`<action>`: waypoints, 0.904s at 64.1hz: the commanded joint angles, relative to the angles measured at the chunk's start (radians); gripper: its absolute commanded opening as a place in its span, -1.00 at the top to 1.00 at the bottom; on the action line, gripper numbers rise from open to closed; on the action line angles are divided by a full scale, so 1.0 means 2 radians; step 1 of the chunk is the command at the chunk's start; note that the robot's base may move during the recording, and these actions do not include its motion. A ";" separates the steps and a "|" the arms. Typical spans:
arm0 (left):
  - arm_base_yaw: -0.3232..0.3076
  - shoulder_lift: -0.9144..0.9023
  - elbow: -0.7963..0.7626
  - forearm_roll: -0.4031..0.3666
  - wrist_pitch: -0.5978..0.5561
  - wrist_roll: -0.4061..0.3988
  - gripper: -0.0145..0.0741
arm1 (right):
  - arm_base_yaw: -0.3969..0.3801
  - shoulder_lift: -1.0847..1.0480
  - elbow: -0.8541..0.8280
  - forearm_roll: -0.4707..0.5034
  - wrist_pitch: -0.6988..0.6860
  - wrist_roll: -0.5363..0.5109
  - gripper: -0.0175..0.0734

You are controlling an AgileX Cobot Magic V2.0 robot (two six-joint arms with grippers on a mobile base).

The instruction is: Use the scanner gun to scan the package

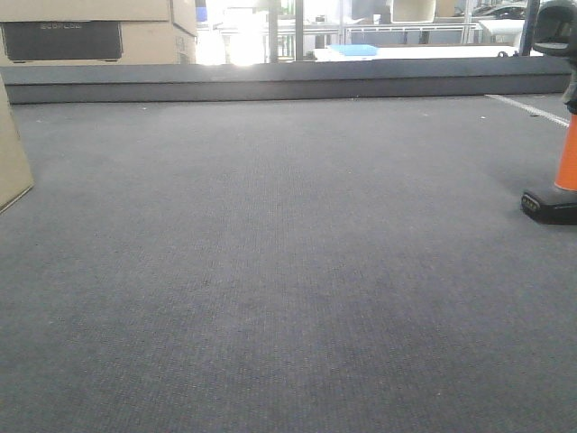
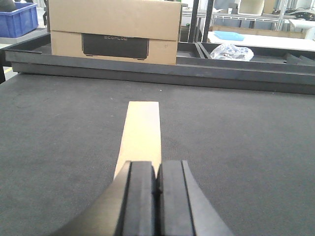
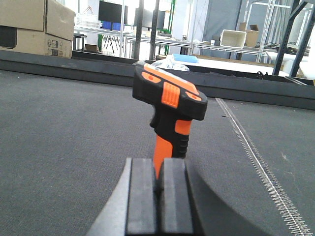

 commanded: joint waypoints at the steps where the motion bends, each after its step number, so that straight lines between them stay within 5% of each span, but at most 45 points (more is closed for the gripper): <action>1: 0.000 -0.002 -0.001 0.001 -0.008 -0.002 0.92 | -0.002 -0.001 0.001 0.001 -0.005 0.002 0.99; 43: 0.000 -0.004 -0.001 0.002 -0.010 -0.002 0.92 | -0.002 -0.001 0.001 0.001 -0.005 0.002 0.99; 58: 0.000 -0.045 0.104 0.007 -0.155 -0.002 0.92 | -0.002 -0.001 0.001 0.001 -0.005 0.002 0.99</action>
